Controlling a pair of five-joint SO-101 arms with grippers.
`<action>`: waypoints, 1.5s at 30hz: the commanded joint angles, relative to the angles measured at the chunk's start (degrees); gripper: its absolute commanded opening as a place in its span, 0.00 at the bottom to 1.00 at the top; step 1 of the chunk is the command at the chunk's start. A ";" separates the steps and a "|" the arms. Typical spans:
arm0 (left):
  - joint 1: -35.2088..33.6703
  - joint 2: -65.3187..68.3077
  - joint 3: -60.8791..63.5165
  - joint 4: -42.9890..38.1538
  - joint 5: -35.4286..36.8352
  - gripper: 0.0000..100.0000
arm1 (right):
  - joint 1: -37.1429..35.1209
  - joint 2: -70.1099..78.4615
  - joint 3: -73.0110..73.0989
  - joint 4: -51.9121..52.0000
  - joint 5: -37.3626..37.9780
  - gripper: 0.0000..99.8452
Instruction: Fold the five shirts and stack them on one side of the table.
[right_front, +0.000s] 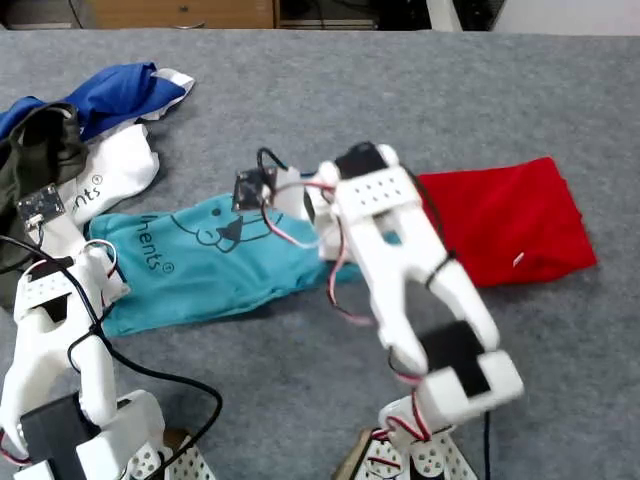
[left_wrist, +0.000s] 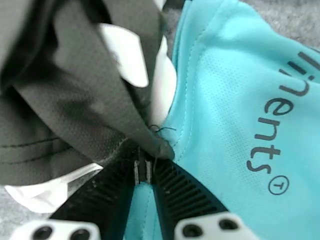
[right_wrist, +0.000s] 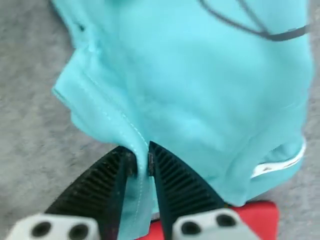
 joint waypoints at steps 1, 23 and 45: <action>-0.09 -0.04 -1.58 0.18 0.09 0.02 | 0.48 7.78 -12.44 2.11 -0.26 0.00; 0.00 -0.04 -1.58 0.18 0.00 0.02 | 1.80 15.34 -39.60 21.63 3.78 0.39; -0.09 0.57 -24.00 33.32 5.36 0.22 | 20.70 -3.38 10.77 -16.44 -23.03 0.01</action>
